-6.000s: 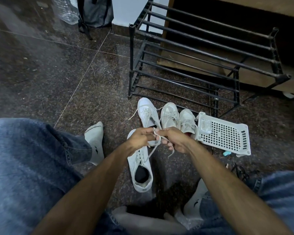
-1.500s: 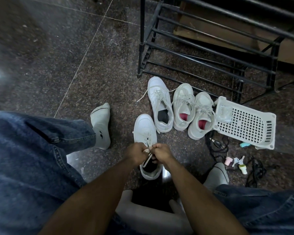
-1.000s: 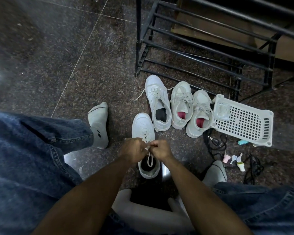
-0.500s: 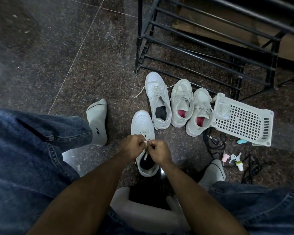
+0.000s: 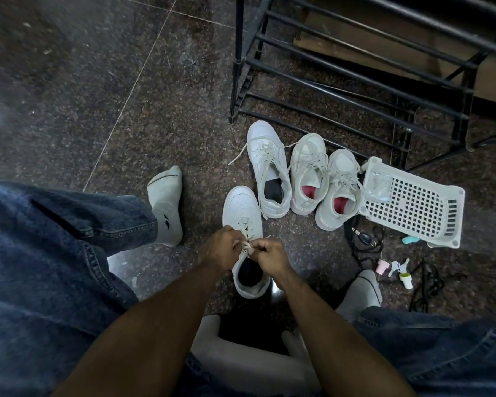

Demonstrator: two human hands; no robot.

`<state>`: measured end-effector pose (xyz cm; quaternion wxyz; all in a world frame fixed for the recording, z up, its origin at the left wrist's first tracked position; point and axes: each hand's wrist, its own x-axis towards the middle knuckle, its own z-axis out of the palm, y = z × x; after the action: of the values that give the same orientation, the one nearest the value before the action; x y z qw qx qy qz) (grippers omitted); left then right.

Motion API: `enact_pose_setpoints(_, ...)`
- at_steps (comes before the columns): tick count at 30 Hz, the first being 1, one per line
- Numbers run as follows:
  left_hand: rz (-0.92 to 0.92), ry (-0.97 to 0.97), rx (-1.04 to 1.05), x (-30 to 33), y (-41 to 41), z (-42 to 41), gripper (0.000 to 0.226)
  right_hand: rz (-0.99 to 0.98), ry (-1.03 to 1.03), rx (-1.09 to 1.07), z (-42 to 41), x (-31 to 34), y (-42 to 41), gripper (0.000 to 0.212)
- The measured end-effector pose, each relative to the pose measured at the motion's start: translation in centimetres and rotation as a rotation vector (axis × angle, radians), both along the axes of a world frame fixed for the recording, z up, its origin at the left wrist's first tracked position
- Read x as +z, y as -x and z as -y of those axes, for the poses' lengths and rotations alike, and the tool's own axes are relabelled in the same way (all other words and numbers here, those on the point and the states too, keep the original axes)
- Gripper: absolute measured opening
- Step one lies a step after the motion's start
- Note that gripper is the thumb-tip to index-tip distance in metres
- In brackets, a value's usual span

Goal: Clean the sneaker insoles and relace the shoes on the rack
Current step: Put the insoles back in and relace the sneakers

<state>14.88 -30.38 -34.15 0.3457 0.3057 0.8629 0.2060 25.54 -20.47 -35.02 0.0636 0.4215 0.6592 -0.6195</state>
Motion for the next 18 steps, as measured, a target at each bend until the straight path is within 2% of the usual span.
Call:
enact_pose_setpoints(2,-0.024,0.005,0.030,0.0,-0.1,0.0,0.007,0.021,0.142,-0.041,-0.1,0.6,0.3,0.013)
enact_pose_setpoints(7,-0.007,0.032,0.094,0.2,-0.3,-0.4,0.020,0.084,0.325,-0.096,-0.4,0.6,0.6,0.020)
enact_pose_setpoints(14,0.048,0.052,0.070,0.0,-1.1,0.1,0.015,0.161,0.323,-0.134,-0.6,0.8,0.7,0.021)
enact_pose_setpoints(16,0.002,0.079,0.028,0.2,-1.0,0.0,0.008,0.164,0.315,-0.124,-0.5,0.9,0.6,0.021)
enact_pose_setpoints(18,-0.084,0.110,-0.050,0.6,-1.0,-0.2,0.012,0.176,0.299,-0.125,-0.6,0.9,0.4,0.016)
